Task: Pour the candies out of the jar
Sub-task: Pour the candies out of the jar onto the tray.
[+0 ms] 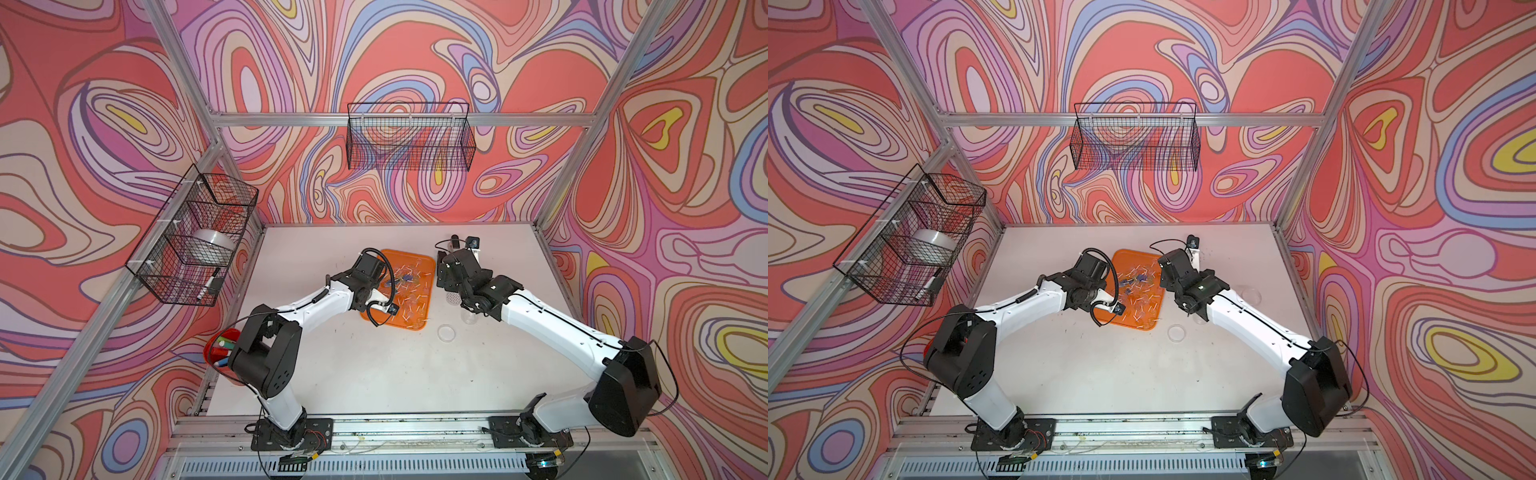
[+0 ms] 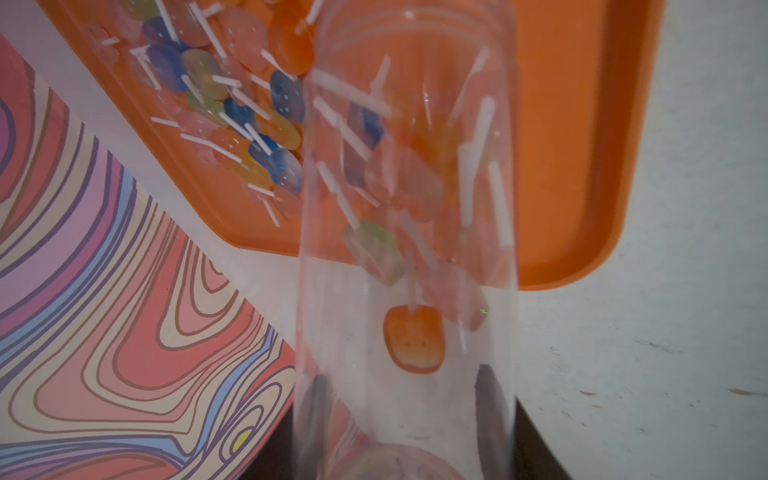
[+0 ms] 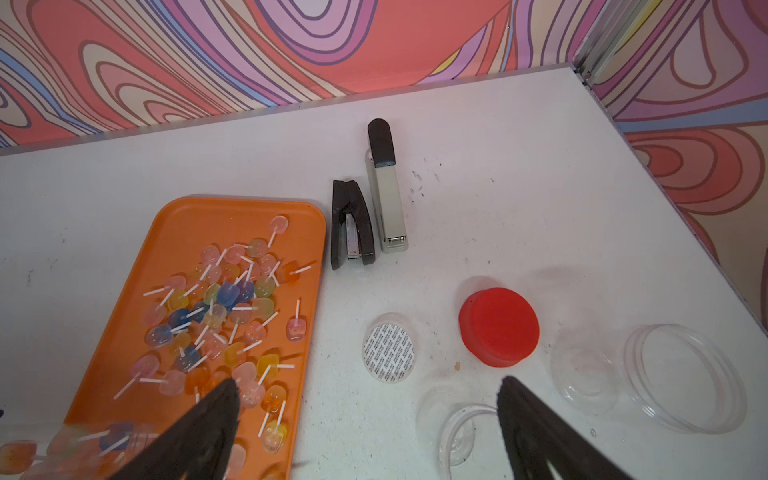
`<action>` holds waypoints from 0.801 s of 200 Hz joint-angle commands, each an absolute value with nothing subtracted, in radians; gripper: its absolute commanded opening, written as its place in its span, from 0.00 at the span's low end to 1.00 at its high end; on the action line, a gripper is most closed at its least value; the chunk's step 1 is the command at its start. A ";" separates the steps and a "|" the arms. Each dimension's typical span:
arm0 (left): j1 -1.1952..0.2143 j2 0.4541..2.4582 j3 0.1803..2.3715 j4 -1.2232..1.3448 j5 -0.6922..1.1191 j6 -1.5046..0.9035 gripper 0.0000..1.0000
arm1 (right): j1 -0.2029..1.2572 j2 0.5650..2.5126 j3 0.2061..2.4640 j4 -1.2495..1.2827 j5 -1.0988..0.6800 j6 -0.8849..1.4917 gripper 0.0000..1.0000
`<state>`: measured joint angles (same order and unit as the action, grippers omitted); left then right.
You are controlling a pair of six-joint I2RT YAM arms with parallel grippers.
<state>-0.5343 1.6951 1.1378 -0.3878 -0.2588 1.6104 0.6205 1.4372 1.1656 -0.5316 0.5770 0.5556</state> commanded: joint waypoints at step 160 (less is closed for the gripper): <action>-0.552 1.694 1.146 -0.204 -0.347 1.838 0.00 | 0.616 1.425 1.185 -0.548 0.570 0.576 0.98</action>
